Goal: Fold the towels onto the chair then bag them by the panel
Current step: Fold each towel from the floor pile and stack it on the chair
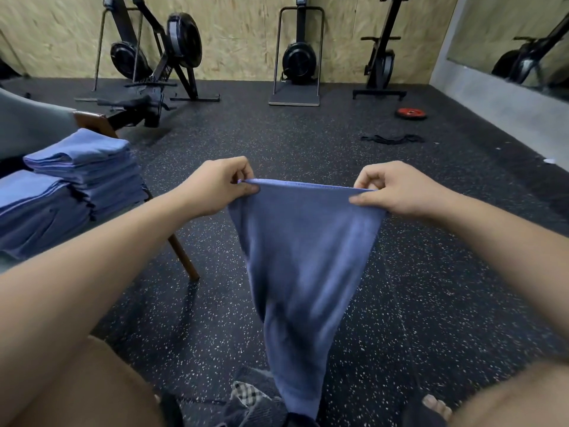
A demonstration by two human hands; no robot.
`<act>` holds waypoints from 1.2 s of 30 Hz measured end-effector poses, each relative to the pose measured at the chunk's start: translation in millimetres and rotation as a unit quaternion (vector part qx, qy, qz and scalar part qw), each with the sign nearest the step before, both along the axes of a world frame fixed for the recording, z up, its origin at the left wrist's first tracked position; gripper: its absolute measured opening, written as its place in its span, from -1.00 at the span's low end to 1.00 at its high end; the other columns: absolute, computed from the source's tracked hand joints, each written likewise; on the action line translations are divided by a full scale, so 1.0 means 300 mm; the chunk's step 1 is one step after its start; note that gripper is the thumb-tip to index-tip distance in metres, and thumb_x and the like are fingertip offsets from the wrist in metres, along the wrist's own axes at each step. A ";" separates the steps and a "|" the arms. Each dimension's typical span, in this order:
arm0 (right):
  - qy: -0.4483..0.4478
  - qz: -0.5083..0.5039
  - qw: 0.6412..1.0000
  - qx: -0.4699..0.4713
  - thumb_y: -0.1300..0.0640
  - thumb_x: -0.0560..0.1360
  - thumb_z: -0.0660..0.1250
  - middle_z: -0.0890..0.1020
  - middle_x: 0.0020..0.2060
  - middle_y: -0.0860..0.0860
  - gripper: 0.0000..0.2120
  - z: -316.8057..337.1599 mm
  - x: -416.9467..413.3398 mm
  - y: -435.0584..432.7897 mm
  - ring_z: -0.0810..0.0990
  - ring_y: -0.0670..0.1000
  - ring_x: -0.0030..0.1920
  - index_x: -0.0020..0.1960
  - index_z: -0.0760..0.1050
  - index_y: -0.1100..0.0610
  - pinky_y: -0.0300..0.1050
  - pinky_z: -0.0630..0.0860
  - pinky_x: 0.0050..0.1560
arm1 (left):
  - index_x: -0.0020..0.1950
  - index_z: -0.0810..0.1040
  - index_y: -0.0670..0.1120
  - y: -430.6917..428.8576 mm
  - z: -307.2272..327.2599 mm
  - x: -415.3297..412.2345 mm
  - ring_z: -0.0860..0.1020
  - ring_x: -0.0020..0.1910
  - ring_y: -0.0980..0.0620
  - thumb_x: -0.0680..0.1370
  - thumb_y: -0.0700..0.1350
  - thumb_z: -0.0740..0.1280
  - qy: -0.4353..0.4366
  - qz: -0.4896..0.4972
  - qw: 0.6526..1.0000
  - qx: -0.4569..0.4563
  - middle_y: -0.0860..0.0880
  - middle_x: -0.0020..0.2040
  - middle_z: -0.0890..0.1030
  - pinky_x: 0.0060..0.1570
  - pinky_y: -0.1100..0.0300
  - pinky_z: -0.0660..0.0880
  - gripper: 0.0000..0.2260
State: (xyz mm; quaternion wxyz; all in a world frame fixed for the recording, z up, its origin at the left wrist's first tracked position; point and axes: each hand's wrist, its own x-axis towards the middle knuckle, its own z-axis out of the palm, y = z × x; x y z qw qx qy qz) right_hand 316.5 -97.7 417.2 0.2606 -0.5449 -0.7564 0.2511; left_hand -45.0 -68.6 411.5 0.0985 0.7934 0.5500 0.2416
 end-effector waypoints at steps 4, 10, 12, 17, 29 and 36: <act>0.008 -0.005 1.000 0.010 0.01 0.51 0.61 0.60 -0.37 0.00 -0.84 0.014 0.026 0.009 0.46 -0.06 -0.33 -0.13 0.69 0.06 -0.10 0.37 -0.24 | -0.08 0.60 0.04 0.020 0.003 -0.043 0.50 -0.24 0.15 0.55 0.05 0.56 -0.010 0.029 1.000 -0.004 0.07 -0.17 0.61 -0.27 0.34 0.37 -0.82; 0.040 -0.052 0.997 0.051 0.02 0.60 0.52 0.68 -0.22 0.08 -0.86 0.017 0.078 0.025 0.50 -0.05 -0.24 -0.09 0.66 0.04 -0.03 0.42 -0.11 | -0.10 0.68 0.03 0.030 0.014 -0.098 0.50 -0.33 0.14 0.57 0.04 0.56 -0.056 0.067 0.996 -0.018 0.04 -0.22 0.68 -0.30 0.19 0.41 -0.86; 0.055 -0.066 0.995 0.052 0.02 0.63 0.47 0.68 -0.22 0.05 -0.87 0.012 0.084 0.027 0.52 -0.05 -0.23 -0.08 0.63 0.01 -0.02 0.46 -0.09 | -0.09 0.70 0.02 0.033 0.009 -0.111 0.51 -0.36 0.14 0.59 0.04 0.54 -0.100 0.064 0.993 -0.024 0.01 -0.24 0.71 -0.28 0.19 0.43 -0.87; 0.100 -0.104 0.987 0.066 0.07 0.63 0.48 0.69 -0.24 0.15 -0.85 0.018 0.073 0.025 0.50 -0.05 -0.30 -0.07 0.64 0.11 -0.10 0.46 -0.22 | 0.03 0.72 -0.21 0.021 0.016 -0.088 0.52 -0.39 0.28 0.65 -0.12 0.48 -0.266 0.052 0.962 -0.045 -0.03 -0.24 0.64 -0.33 0.46 0.41 -0.85; 0.288 -0.104 0.952 -0.017 0.14 0.60 0.52 0.61 -0.38 0.08 -0.80 0.066 -0.081 -0.058 0.52 -0.03 -0.44 -0.07 0.63 0.27 -0.20 0.55 -0.44 | -0.10 0.69 -0.12 -0.041 0.029 0.058 0.52 -0.31 0.14 0.61 -0.05 0.51 -0.352 0.032 0.933 -0.076 0.05 -0.29 0.62 -0.32 0.37 0.42 -0.83; 0.295 -0.039 0.951 -0.087 0.20 0.63 0.47 0.73 -0.20 0.14 -0.87 0.080 -0.192 -0.136 0.64 -0.02 -0.31 0.07 0.65 0.28 -0.13 0.63 -0.26 | -0.09 0.71 -0.12 -0.132 0.040 0.186 0.52 -0.31 0.15 0.60 -0.04 0.53 -0.339 -0.028 0.934 -0.107 0.01 -0.26 0.66 -0.30 0.36 0.41 -0.83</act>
